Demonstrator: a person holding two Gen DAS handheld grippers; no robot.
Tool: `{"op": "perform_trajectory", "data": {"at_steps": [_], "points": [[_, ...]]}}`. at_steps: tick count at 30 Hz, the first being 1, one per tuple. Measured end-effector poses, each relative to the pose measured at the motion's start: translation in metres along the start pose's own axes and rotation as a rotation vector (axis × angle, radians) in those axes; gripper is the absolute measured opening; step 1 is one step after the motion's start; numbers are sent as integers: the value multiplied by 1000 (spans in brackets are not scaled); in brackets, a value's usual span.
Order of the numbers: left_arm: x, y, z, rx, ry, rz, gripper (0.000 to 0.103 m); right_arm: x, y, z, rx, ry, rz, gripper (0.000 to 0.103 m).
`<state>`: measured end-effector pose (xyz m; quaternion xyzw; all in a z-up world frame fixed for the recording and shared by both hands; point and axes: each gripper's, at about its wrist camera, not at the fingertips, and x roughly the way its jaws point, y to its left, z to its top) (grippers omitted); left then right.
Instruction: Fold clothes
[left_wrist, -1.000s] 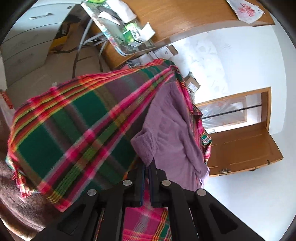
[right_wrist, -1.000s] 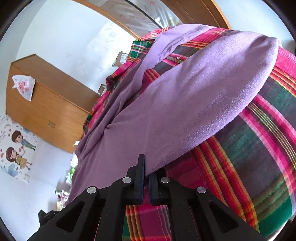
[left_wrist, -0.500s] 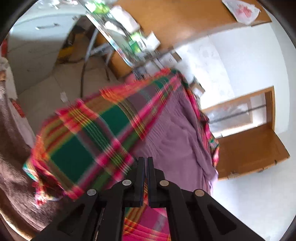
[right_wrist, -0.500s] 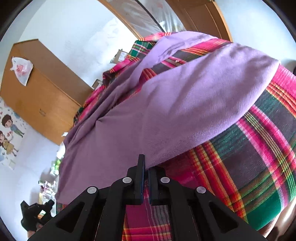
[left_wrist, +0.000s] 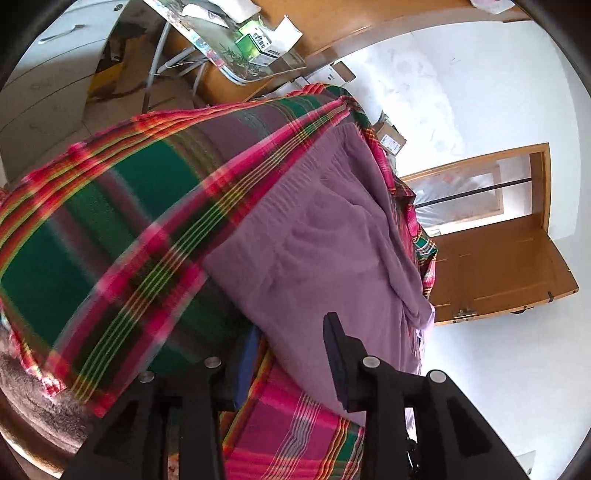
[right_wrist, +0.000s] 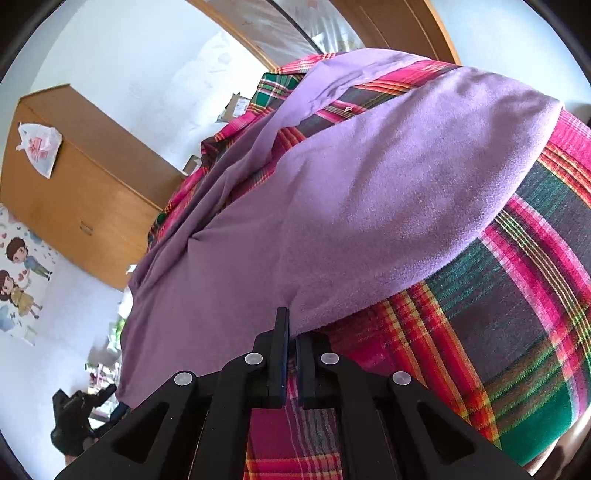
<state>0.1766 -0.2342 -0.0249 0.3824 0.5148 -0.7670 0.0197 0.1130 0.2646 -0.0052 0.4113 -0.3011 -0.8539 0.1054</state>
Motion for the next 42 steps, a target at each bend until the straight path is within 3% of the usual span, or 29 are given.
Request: {"op": "perform_trajectory", "data": {"at_steps": [3,5,17,24,29,33,38,42], "points": [[2,-2,1,-20,-20,15,32,0,0,2,-3,-8,-1,3],[2,-3,1,-30,-35,24,2,-3,2,3,-14,-20,0,3],[-48,0,-16,-2,-122,-75,2,-26,2,1,-37,-44,36,3],[-35,17,-18,-16,-91,-1,2,-10,-7,-1,-24,18,10,3],[-33,9,-17,32,-89,29,3,-10,-12,4,-38,48,23,9],[-42,-5,-20,101,-123,51,7,-29,-25,9,-86,8,-39,11],[-52,-22,-27,185,-192,90,8,-69,-62,26,-58,-125,-159,13],[-50,-37,-29,219,-206,76,9,-90,-98,51,-3,-232,-294,25]]}}
